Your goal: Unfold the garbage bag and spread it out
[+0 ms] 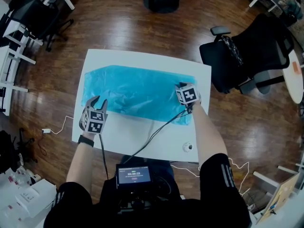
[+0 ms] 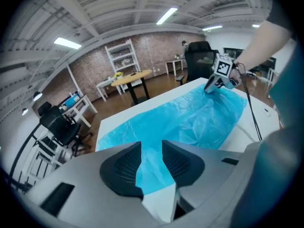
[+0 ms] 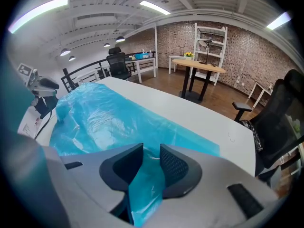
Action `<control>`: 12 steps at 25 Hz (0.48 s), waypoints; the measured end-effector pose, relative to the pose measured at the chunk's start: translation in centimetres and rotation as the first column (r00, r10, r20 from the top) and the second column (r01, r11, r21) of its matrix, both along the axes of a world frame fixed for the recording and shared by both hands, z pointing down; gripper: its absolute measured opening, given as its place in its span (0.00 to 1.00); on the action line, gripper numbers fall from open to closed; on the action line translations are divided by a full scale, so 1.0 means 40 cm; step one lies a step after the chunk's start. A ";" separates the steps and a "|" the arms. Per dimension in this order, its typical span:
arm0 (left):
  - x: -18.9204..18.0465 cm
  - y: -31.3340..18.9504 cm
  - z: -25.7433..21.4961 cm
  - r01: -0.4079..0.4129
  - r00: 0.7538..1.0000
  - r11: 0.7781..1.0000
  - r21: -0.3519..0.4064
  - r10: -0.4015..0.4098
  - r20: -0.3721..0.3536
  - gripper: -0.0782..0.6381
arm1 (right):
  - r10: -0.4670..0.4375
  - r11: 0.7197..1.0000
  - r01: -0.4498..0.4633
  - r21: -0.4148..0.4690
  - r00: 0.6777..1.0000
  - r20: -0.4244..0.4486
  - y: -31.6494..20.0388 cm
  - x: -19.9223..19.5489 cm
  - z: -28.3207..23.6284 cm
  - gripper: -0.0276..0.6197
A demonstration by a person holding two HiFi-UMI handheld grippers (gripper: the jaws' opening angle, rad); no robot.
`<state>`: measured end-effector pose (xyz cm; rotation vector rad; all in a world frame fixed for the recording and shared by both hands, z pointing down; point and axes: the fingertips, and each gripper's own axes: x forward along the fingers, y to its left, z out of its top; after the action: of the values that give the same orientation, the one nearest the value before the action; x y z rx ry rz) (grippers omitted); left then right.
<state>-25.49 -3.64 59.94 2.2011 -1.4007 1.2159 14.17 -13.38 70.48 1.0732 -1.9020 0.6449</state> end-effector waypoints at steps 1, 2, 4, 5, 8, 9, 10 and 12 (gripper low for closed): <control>-0.014 -0.018 -0.002 0.028 1.000 1.000 -0.009 -0.028 -0.011 0.31 | -0.001 1.000 0.001 0.003 1.000 0.003 0.000 -0.004 -0.003 0.27; -0.027 -0.034 0.001 0.054 0.998 0.998 -0.021 -0.055 -0.018 0.31 | -0.001 1.000 0.001 0.007 1.000 0.008 -0.001 -0.009 -0.008 0.27; -0.042 -0.061 0.009 0.084 0.996 0.996 -0.043 -0.085 -0.020 0.31 | 0.000 1.000 0.000 0.012 1.000 0.009 -0.004 -0.010 -0.013 0.27; -0.044 -0.073 0.012 0.083 0.996 0.995 -0.048 -0.084 -0.016 0.31 | 0.000 1.000 0.000 0.015 1.000 0.013 -0.005 -0.014 -0.018 0.27; -0.042 -0.100 0.034 0.078 0.997 0.994 -0.074 -0.080 -0.021 0.31 | -0.010 1.000 0.009 0.025 1.000 0.024 -0.004 -0.027 -0.031 0.27; -0.039 -0.105 0.044 0.077 0.996 0.993 -0.089 -0.080 -0.027 0.31 | -0.012 1.000 0.011 0.025 1.000 0.023 -0.004 -0.026 -0.032 0.27; -0.037 -0.111 0.057 0.075 0.996 0.992 -0.104 -0.078 -0.031 0.31 | -0.012 1.000 0.012 0.024 1.000 0.022 -0.004 -0.026 -0.031 0.27; -0.037 -0.117 0.087 0.065 0.997 0.989 -0.135 -0.069 -0.024 0.31 | -0.012 1.000 0.012 0.021 1.000 0.023 -0.002 -0.026 -0.029 0.27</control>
<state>-26.98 -8.34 63.43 2.0563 -1.3301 1.2129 13.13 -13.48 69.33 1.0712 -1.9375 0.6343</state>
